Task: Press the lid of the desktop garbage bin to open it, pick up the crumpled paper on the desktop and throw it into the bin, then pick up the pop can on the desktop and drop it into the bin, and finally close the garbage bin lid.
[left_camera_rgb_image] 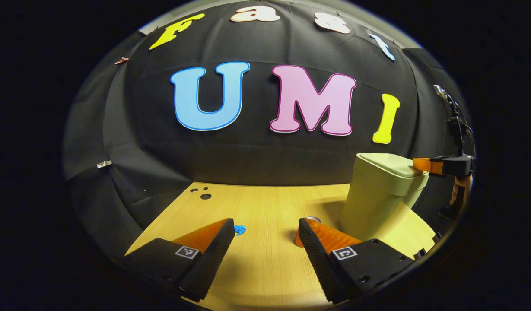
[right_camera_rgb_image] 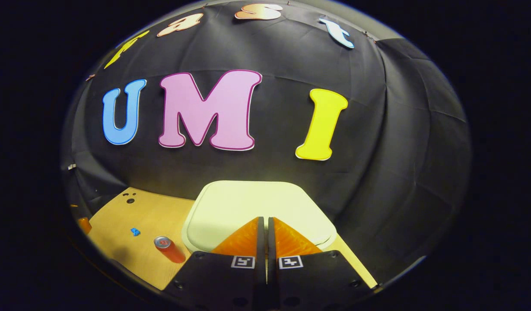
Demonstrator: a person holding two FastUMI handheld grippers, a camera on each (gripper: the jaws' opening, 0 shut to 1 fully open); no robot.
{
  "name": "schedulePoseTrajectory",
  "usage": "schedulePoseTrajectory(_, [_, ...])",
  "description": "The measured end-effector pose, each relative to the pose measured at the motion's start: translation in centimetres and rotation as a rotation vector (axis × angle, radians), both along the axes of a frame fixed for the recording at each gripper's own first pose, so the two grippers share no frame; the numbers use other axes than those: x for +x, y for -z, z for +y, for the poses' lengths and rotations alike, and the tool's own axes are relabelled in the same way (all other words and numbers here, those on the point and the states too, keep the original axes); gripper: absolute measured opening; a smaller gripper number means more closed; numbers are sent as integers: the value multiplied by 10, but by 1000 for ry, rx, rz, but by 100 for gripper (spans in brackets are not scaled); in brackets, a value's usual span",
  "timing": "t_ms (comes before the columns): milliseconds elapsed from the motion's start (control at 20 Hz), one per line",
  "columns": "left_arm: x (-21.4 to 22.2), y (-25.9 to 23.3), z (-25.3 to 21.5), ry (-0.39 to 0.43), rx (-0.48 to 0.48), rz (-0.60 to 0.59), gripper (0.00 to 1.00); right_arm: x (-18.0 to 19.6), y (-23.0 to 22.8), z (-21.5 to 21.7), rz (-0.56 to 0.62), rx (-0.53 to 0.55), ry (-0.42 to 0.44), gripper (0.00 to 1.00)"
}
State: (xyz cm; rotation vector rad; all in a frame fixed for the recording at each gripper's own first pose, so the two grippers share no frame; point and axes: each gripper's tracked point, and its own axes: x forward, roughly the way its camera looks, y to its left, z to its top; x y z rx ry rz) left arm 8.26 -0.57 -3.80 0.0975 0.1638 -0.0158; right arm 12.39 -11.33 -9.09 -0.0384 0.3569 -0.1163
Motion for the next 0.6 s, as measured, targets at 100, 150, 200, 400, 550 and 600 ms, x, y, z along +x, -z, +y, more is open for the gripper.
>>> schedulePoseTrajectory(100, [-2, 2, 2, 1, -7, 2, 96, -1, -8, 0, -11, -11, -3, 5])
schedulePoseTrajectory(150, [-5, 3, 4, -2, -9, 1, 96, -2, -14, 0, -27, -11, 0, 5])
schedulePoseTrajectory(200, [-8, 2, 5, -3, -11, 0, 96, -4, -21, 1, -43, -10, 3, 5])
schedulePoseTrajectory(400, [-20, 1, 13, -8, -8, -8, 96, -13, -44, 1, -82, -8, 19, 5])
schedulePoseTrajectory(550, [-35, 1, 24, -14, 14, -23, 96, -24, -51, 3, -93, -5, 36, 5])
schedulePoseTrajectory(600, [-39, 2, 28, -15, 10, -22, 96, -29, -54, 4, -98, -5, 40, 5])
